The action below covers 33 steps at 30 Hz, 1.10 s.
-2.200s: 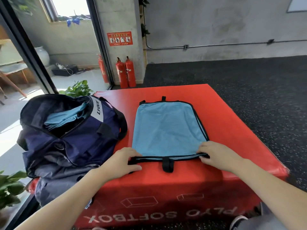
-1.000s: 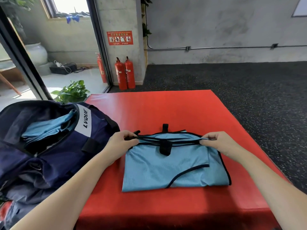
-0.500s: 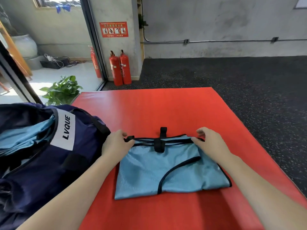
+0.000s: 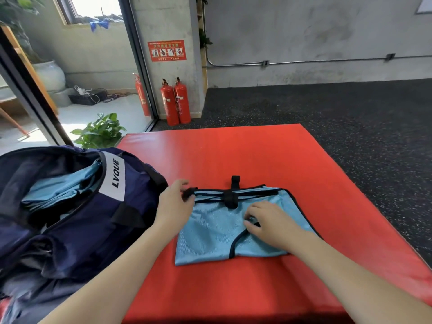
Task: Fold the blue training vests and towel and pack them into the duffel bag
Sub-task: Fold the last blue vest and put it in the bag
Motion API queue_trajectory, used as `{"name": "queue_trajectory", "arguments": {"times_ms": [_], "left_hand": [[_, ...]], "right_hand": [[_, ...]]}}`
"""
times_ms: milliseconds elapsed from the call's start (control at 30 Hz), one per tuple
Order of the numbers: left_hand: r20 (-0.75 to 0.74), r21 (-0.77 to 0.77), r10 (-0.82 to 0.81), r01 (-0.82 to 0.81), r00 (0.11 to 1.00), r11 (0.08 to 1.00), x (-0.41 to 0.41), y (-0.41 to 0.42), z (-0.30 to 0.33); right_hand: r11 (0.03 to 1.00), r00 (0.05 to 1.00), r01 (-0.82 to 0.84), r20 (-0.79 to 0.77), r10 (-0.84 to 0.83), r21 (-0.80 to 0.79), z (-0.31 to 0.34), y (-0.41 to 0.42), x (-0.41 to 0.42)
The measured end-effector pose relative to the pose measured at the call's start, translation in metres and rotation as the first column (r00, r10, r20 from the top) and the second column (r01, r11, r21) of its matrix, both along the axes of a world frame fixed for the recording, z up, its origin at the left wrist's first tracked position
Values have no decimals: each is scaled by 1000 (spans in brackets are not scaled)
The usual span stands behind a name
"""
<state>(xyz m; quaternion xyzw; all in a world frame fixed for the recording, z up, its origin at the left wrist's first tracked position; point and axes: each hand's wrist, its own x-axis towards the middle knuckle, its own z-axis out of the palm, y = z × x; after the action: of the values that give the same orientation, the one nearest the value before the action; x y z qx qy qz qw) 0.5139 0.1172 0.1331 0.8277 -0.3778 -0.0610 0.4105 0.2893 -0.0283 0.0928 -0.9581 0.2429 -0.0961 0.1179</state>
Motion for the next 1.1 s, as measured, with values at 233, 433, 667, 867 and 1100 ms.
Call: {"name": "queue_trajectory", "arguments": {"times_ms": [233,433,667,867,1100], "left_hand": [[-44,-25,-50,49,998,998,-10,0,-10],[268,203,-203,150,942,968,-16,12,-28],[261,401,-174,57,950,914,-16,-2,-26],[196,455,-215,106,957,884,-8,-36,-33],[226,534,-362,195,904,823,-50,-97,-41]], "right_hand": [[991,1000,-9,-26,13,130,14,-2,29],[985,993,76,-106,-59,157,8,-17,48],[972,969,236,-80,-234,7,10,-53,42],[961,960,260,-138,-245,97,26,-63,10],[903,941,272,-287,-179,332,47,-37,-32]]}}
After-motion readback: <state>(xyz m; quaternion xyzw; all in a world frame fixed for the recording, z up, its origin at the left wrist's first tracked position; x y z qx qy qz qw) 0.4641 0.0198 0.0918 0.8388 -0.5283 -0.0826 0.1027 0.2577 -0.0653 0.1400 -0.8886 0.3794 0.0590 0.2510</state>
